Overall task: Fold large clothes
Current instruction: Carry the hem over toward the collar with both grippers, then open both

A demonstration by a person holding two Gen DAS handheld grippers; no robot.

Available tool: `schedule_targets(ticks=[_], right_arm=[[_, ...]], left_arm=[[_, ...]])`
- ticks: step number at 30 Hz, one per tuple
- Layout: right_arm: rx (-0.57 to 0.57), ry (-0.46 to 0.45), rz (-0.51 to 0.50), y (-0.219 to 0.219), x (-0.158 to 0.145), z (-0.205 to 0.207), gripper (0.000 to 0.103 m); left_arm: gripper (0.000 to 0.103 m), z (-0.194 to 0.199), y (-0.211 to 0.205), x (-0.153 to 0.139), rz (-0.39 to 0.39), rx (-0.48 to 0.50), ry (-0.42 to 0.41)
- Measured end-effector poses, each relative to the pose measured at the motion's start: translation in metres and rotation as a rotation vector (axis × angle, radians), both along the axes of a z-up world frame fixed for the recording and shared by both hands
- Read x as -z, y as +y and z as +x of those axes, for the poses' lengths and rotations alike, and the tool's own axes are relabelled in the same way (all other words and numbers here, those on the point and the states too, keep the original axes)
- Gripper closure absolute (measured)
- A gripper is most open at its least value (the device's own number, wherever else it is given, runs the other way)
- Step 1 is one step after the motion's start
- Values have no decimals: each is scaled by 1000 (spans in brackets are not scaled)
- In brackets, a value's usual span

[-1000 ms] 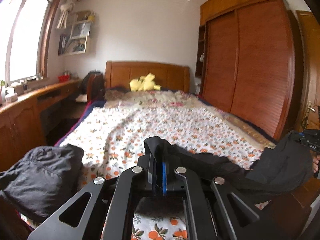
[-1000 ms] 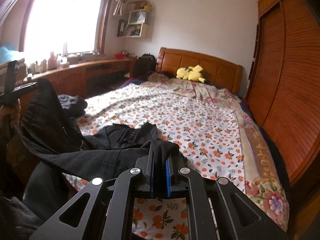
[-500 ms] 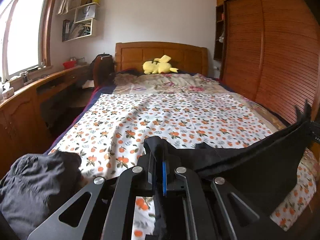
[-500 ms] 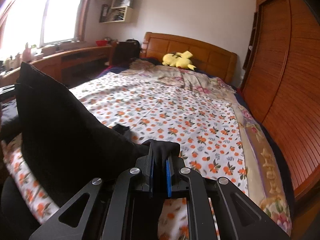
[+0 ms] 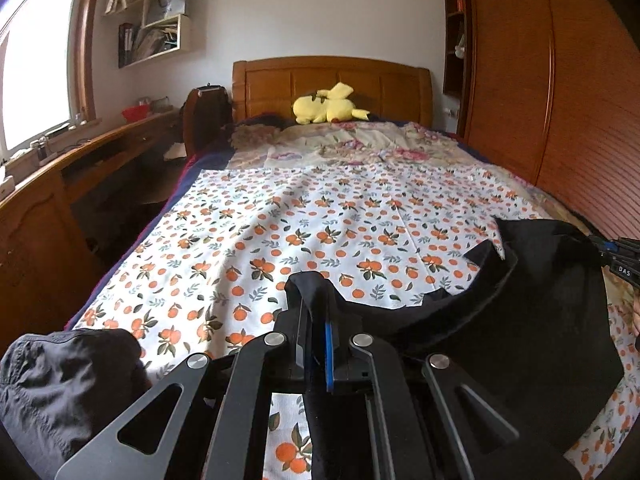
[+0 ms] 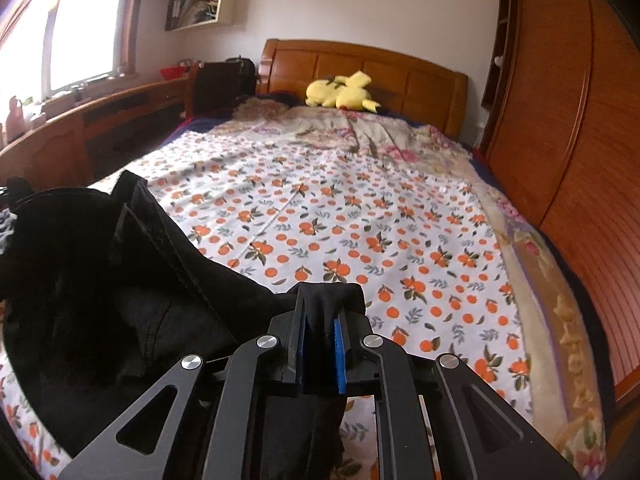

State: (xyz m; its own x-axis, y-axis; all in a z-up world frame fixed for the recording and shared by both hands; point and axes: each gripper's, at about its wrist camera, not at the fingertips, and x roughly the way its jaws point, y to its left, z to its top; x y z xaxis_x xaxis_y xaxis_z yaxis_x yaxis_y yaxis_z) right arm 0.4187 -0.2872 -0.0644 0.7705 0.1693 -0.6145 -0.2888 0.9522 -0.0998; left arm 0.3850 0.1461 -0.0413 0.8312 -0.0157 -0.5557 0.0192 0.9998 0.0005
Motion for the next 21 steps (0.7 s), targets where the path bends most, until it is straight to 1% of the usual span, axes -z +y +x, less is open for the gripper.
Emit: schedule_targets(ticks=[3, 8, 10, 12, 14, 16, 17, 20, 21], right_arm=[[0, 18, -4, 2, 16, 11, 93], [5, 40, -10, 3, 31, 22, 92], [9, 48, -8, 4, 36, 25, 92], [9, 53, -14, 5, 42, 26, 92], [6, 57, -19, 7, 46, 26, 91], [7, 62, -22, 9, 50, 27, 91], [9, 64, -25, 9, 51, 27, 91], [15, 62, -43, 12, 53, 28, 91], [19, 60, -46, 12, 54, 28, 91]], left_arm=[[98, 11, -3, 11, 7, 3, 16], [98, 20, -9, 23, 21, 5, 33], [94, 21, -12, 27, 34, 2, 37], [93, 21, -16, 30, 47, -2, 40], [89, 20, -19, 33, 67, -1, 43], [73, 19, -23, 35, 91, -4, 38], [71, 17, -24, 34, 103, -7, 27], [65, 13, -26, 34, 97, -1, 30], [60, 11, -26, 34, 96, 1, 31]])
